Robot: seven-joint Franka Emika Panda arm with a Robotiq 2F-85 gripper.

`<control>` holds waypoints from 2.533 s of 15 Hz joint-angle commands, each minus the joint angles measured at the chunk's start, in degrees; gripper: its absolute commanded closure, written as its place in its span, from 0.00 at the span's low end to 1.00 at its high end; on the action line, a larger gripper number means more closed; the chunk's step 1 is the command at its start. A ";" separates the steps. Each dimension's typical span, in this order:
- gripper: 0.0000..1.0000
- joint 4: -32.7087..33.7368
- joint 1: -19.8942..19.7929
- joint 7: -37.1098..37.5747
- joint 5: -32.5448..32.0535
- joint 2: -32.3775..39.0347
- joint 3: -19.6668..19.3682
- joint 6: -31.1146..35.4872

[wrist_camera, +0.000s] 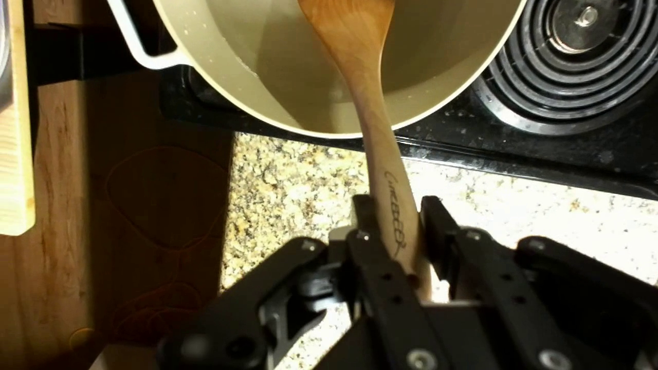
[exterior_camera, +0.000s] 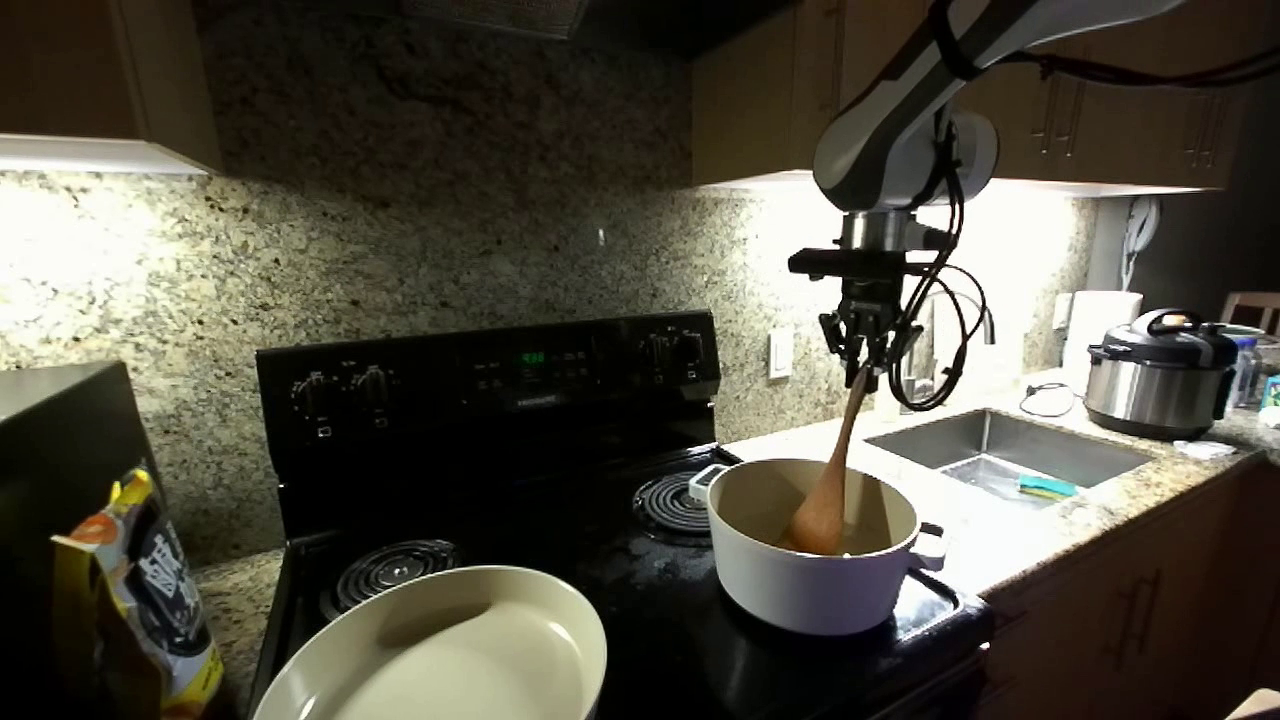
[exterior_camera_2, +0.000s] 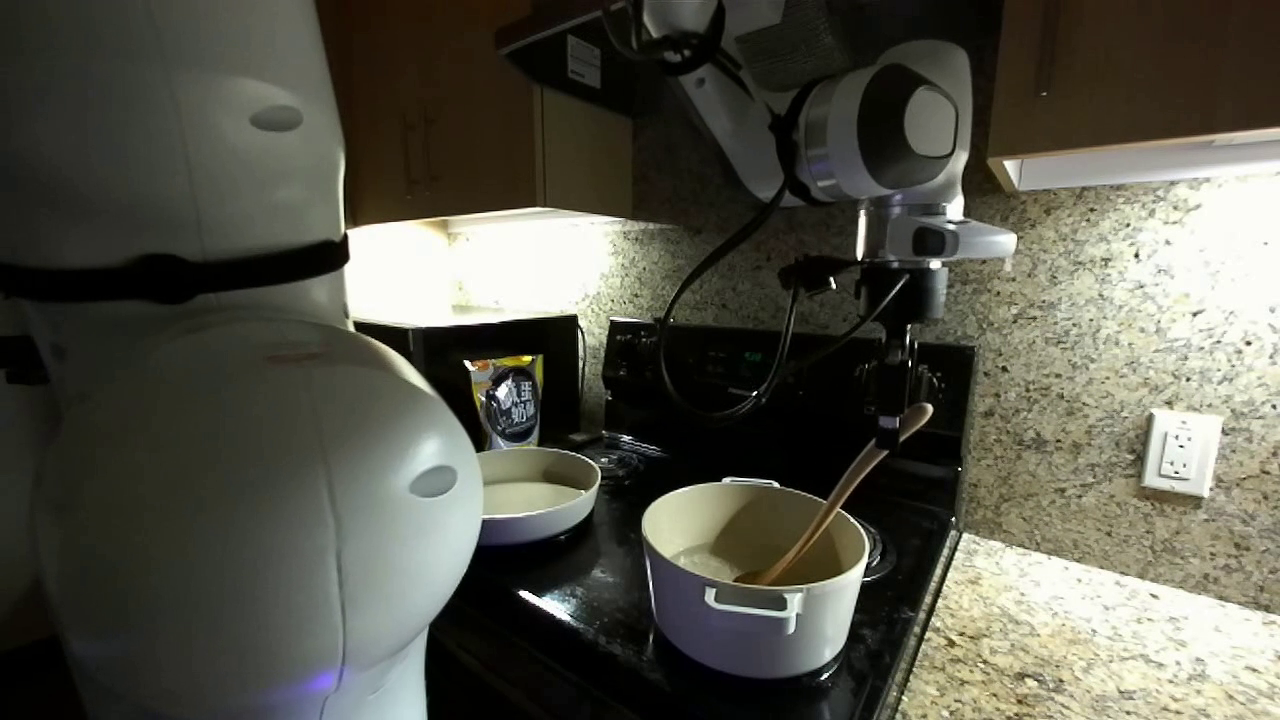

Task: Use the wooden spatula to stir the liquid in the white pot

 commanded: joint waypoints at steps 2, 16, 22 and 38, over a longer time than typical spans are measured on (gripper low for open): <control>0.91 -3.97 -0.60 2.55 -1.40 -2.06 0.35 0.27; 0.90 5.07 2.08 1.13 -3.95 5.23 2.13 -0.89; 0.90 3.00 0.18 4.66 -8.75 3.23 -0.82 -0.21; 0.90 6.42 5.93 4.88 -11.84 6.56 4.47 -0.61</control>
